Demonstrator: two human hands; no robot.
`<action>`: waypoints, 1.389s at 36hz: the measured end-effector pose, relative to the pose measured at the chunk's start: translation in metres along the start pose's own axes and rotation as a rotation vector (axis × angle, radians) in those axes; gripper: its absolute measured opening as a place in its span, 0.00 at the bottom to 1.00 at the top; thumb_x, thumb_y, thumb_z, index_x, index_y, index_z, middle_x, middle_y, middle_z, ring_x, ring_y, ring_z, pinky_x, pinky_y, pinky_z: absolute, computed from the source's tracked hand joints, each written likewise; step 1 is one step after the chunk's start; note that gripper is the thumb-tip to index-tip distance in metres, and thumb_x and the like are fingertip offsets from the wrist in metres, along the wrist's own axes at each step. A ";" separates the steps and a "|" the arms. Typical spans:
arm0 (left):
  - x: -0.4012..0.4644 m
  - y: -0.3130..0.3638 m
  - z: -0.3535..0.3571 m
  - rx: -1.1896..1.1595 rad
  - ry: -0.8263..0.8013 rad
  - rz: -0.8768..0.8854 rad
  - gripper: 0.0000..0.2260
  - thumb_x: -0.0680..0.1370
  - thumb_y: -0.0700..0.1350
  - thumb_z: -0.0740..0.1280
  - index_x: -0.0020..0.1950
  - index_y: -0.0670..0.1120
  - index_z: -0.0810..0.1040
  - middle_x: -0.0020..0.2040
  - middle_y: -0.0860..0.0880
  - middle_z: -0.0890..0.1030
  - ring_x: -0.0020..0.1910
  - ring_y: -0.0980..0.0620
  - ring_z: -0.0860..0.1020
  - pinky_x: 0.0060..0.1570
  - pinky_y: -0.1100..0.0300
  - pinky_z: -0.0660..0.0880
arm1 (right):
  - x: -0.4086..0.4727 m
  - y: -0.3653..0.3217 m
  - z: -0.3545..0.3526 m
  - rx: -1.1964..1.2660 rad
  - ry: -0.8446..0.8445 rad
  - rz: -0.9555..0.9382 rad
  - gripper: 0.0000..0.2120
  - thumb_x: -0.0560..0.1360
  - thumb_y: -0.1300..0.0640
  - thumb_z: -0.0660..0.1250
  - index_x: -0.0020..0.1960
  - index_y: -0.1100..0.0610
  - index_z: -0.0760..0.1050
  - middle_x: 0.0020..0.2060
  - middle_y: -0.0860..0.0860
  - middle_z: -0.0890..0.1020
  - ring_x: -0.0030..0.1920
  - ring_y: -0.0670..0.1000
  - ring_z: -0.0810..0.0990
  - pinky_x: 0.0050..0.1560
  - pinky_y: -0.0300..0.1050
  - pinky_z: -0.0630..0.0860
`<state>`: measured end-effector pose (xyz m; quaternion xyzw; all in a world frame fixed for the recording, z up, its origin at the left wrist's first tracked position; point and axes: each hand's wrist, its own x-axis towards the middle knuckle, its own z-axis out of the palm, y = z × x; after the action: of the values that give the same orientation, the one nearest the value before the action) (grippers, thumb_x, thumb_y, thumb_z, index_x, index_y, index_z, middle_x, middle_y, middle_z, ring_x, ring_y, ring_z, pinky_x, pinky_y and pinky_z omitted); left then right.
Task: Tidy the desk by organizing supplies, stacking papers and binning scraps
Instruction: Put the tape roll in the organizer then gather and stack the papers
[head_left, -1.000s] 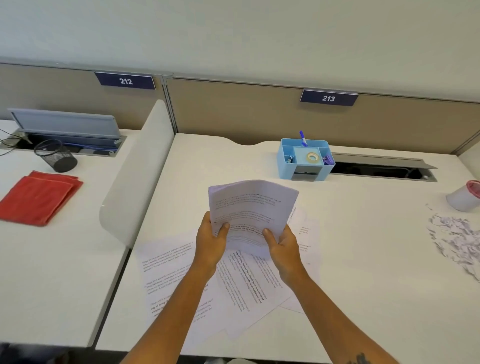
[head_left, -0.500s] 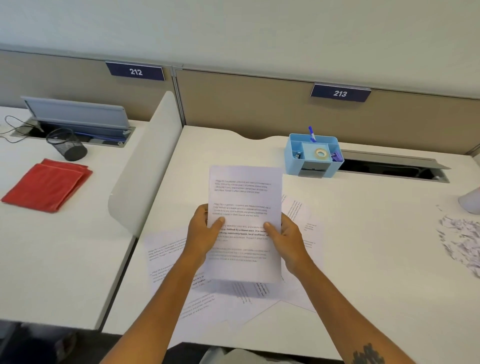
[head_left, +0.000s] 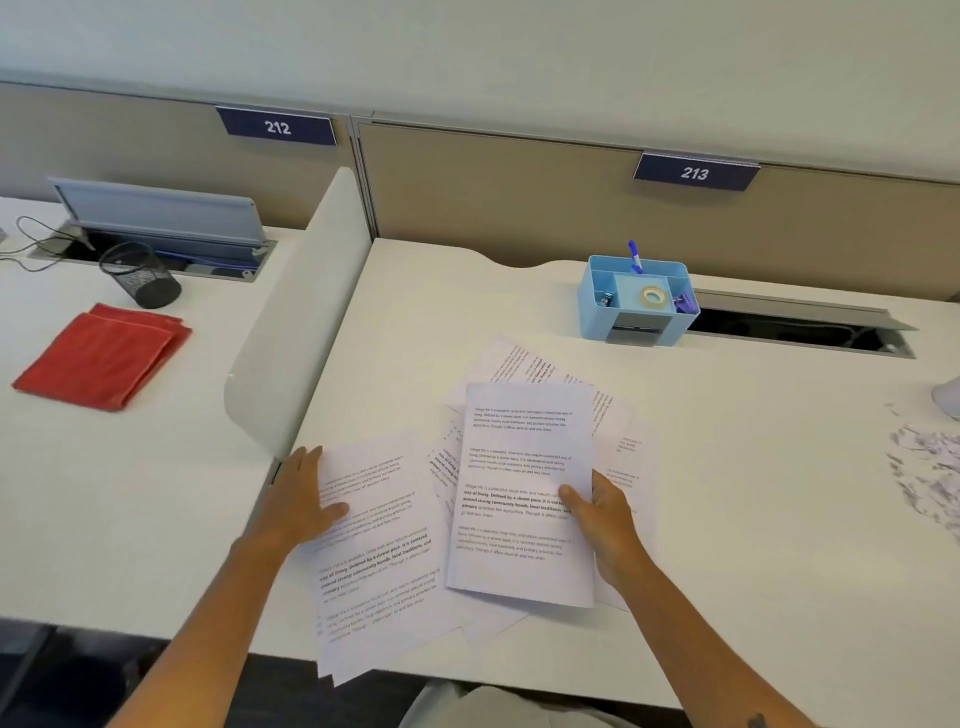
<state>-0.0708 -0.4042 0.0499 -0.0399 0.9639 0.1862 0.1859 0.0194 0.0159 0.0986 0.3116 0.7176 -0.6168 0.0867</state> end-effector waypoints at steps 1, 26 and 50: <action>0.000 -0.003 0.002 0.028 -0.003 0.010 0.51 0.76 0.56 0.80 0.88 0.41 0.54 0.88 0.40 0.56 0.88 0.40 0.55 0.86 0.45 0.55 | 0.001 0.001 0.000 0.005 0.006 0.002 0.15 0.81 0.55 0.69 0.67 0.48 0.78 0.58 0.45 0.86 0.56 0.51 0.85 0.60 0.59 0.82; -0.064 0.010 0.009 -0.609 0.421 0.033 0.36 0.85 0.48 0.71 0.88 0.60 0.55 0.80 0.44 0.74 0.71 0.37 0.78 0.64 0.34 0.82 | -0.007 -0.002 0.005 0.027 0.042 -0.007 0.11 0.80 0.59 0.70 0.62 0.50 0.81 0.54 0.45 0.87 0.53 0.49 0.86 0.56 0.53 0.83; -0.081 0.105 -0.081 -0.876 0.414 0.206 0.31 0.82 0.36 0.73 0.82 0.54 0.69 0.73 0.57 0.78 0.62 0.77 0.77 0.60 0.79 0.74 | -0.019 -0.021 0.018 0.139 -0.133 -0.030 0.13 0.81 0.57 0.70 0.64 0.47 0.81 0.55 0.46 0.88 0.54 0.51 0.88 0.59 0.58 0.83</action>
<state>-0.0385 -0.3365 0.1860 -0.0548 0.8108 0.5794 -0.0630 0.0185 -0.0081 0.1219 0.2646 0.6703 -0.6855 0.1032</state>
